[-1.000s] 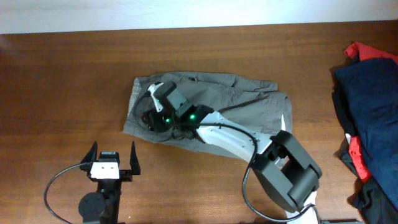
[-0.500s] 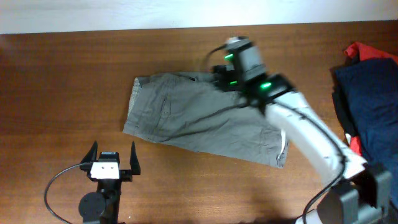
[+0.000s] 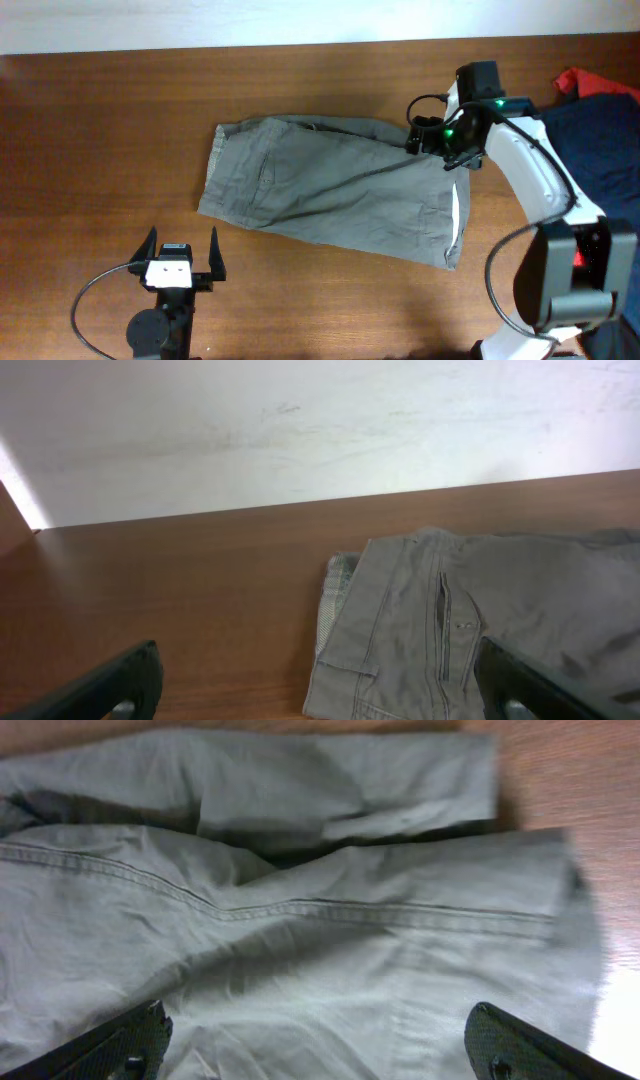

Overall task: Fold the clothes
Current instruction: 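Reach the left gripper to the shorts' left edge and grasp it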

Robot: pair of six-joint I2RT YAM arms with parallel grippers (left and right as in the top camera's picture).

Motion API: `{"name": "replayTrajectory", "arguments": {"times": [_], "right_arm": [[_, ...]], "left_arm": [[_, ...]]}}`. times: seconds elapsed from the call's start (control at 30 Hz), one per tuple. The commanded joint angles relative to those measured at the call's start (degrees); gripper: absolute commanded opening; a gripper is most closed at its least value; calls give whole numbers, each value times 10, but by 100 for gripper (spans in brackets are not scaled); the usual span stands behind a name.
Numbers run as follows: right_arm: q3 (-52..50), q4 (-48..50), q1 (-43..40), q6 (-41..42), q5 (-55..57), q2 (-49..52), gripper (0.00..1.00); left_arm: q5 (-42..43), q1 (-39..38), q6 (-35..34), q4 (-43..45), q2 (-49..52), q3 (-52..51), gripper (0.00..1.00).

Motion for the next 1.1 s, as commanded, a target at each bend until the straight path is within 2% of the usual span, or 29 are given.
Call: {"name": "replayTrajectory", "arguments": {"times": [0.0, 0.3, 0.5, 0.73, 0.93, 1.07], "right_arm": [[-2, 4, 7, 3, -35, 48, 99], [-2, 45, 7, 55, -35, 121, 99], [-2, 85, 7, 49, -35, 123, 99], [-9, 81, 8, 48, 43, 124, 99], [-14, 79, 8, 49, 42, 124, 99], [-14, 72, 7, 50, 41, 120, 99]], "left_arm": [[-2, 3, 7, -1, -5, -4, 99], [-2, 3, 7, 0, -5, -4, 99], [-2, 3, 7, -1, -5, -4, 99], [-2, 3, 7, -1, -5, -4, 99], [-3, 3, 7, 0, -5, -4, 99], [0, 3, 7, 57, -5, -4, 99]]}}
